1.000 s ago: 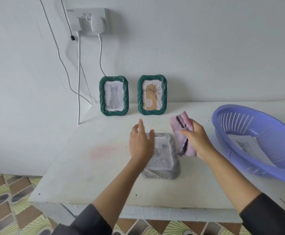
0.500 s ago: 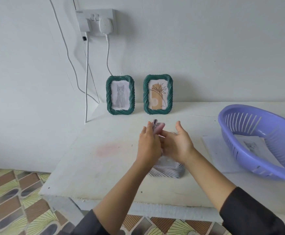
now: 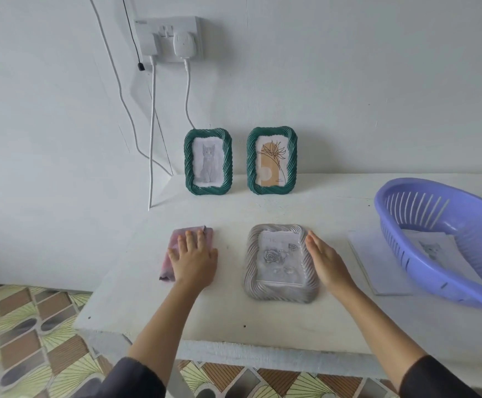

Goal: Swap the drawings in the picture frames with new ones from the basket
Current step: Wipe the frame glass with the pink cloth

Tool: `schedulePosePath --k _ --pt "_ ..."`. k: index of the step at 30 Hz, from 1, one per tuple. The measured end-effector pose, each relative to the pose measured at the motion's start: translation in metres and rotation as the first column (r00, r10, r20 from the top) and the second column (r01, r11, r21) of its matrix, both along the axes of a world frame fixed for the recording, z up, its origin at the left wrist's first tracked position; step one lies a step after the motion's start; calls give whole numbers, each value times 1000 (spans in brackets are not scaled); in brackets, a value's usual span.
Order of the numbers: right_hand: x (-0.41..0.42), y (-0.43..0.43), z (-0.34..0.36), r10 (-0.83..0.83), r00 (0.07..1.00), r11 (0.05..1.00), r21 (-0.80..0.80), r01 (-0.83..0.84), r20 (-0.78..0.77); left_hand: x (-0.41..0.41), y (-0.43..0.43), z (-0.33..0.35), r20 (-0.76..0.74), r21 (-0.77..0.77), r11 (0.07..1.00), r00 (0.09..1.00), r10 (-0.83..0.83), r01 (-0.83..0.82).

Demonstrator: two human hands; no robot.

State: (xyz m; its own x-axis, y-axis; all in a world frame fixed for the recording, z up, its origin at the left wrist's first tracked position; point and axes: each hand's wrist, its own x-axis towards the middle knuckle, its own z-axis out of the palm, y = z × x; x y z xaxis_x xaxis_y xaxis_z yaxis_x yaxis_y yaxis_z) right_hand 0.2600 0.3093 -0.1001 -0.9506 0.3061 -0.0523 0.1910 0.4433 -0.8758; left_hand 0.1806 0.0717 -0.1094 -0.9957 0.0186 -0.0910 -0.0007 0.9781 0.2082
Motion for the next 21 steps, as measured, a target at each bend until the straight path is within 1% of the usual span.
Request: schedulePosePath --k 4,8,10,13,15,16,21 --pt "7 -4 -10 22 1000 996 85 -22 -1 -1 -4 1 -17 -10 1000 999 -30 30" --pt "10 -10 -13 59 998 962 264 -66 34 -1 -4 2 -17 -17 999 999 -48 48" --pt "12 -11 -12 74 995 944 317 -89 60 0 -4 4 -15 -7 999 999 -47 47" --pt "15 -11 -13 38 995 931 359 -70 98 12 9 9 -113 14 998 992 -60 62" --pt "17 -12 -14 -18 993 912 409 -31 116 28 28 10 -182 64 994 981 -71 84" --pt "18 -12 -14 -45 991 901 434 -15 128 36 38 10 -189 87 992 979 -74 92" --pt "22 -16 -10 -103 980 877 480 8 172 54 68 -1 -73 166 985 996 -44 55"
